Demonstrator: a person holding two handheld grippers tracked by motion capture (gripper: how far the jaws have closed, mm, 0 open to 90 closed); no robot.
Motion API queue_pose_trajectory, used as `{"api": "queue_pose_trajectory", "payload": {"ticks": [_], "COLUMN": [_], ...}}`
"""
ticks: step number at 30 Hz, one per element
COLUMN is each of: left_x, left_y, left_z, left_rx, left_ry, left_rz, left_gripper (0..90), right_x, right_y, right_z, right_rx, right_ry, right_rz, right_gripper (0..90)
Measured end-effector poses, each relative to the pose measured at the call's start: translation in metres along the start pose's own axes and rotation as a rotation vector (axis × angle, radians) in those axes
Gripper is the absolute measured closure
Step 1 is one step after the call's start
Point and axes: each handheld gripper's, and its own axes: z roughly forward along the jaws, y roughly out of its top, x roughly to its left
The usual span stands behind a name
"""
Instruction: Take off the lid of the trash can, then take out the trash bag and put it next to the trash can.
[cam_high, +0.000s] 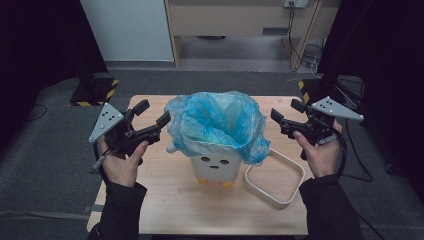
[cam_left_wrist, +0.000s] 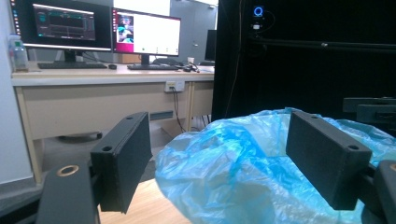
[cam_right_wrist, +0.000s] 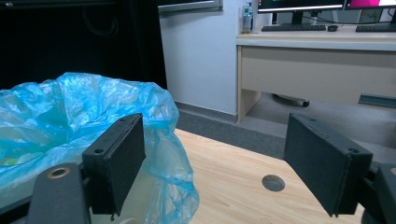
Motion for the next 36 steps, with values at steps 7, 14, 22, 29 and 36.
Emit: {"api": "queue_pose_trajectory", "payload": {"ticks": [7, 14, 22, 29, 36], "left_x": [-0.002, -0.007, -0.013, -0.017, -0.019], "left_y": [-0.001, 0.001, 0.001, -0.002, -0.009], "left_z": [0.007, 0.013, 0.026, 0.039, 0.047], "left_rx": [0.010, 0.010, 0.019, 0.058, 0.123], "left_ry": [-0.018, -0.033, -0.045, -0.042, -0.017], "left_rz": [-0.004, 0.004, 0.005, 0.007, 0.012], "left_gripper": [21.6, 21.6, 21.8, 23.0, 27.3], "right_x": [0.000, 0.000, 0.014, 0.027, 0.036], "right_y": [0.004, 0.006, 0.012, 0.019, 0.012], "right_z": [0.000, 0.002, 0.010, 0.020, 0.034], "right_rx": [0.003, 0.002, 0.007, 0.019, 0.095], "right_ry": [0.005, 0.010, 0.032, 0.054, 0.043], "right_rz": [0.003, 0.001, -0.010, -0.022, -0.026], "right_gripper": [20.0, 20.0, 20.2, 22.9, 26.4]}}
